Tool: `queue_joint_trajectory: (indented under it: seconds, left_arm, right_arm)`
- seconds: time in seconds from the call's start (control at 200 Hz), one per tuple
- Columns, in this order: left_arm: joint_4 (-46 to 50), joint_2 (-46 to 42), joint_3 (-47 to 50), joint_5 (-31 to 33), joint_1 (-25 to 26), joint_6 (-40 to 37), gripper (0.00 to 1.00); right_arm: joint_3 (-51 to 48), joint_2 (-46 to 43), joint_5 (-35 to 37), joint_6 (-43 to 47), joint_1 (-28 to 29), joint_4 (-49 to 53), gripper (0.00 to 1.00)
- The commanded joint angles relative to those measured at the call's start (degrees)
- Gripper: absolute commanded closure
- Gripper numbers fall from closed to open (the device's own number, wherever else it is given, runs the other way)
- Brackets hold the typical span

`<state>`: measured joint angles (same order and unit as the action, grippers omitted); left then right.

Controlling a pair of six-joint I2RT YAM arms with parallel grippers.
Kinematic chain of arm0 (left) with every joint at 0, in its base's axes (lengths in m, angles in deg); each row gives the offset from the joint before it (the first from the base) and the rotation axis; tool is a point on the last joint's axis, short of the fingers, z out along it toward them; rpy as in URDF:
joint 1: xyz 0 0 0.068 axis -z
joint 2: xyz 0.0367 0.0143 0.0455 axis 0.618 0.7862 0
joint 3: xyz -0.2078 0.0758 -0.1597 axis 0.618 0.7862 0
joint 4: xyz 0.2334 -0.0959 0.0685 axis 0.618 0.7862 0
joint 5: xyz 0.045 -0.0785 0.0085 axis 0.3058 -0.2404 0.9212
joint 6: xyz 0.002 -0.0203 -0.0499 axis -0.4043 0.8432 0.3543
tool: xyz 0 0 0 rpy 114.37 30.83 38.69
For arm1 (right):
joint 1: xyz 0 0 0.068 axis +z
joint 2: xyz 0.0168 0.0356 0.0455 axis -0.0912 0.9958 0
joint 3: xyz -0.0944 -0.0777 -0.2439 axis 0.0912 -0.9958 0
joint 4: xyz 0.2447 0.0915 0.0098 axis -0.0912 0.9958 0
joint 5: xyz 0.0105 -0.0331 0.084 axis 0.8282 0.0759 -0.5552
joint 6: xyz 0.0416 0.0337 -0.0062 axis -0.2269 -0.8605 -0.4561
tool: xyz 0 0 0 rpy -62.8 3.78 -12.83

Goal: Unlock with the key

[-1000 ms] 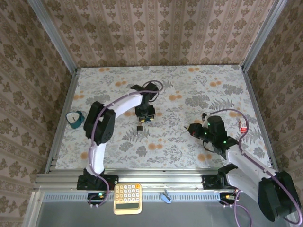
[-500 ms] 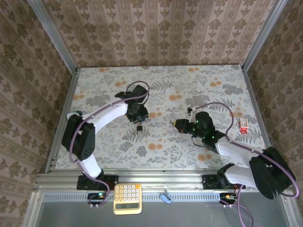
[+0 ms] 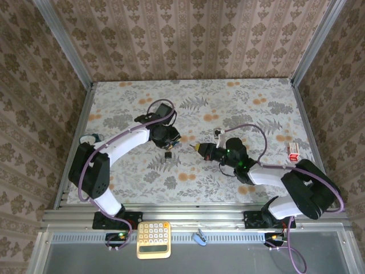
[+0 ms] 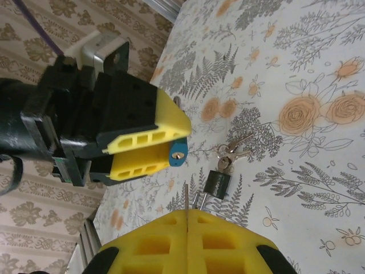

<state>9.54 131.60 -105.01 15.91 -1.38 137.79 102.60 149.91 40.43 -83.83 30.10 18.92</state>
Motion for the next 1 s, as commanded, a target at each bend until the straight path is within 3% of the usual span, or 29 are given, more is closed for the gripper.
queue_joint_trajectory:
  seconds: [0.0, 0.485, 0.995]
  left_arm:
    - [0.0, 0.1, -1.7, -0.9, -0.9, 1.6, 0.68]
    - [4.0, 6.5, -6.6, -4.8, -2.3, 1.3, 0.68]
    - [3.2, 6.6, -6.7, -7.0, -2.1, 3.1, 0.68]
  right_arm:
    - [-0.5, 1.7, 2.7, -2.2, 0.9, -7.5, 1.0]
    - [1.9, 0.6, 10.7, 2.6, 3.7, -2.6, 1.0]
    - [0.7, 13.5, 19.8, 2.0, 10.4, -19.9, 1.0]
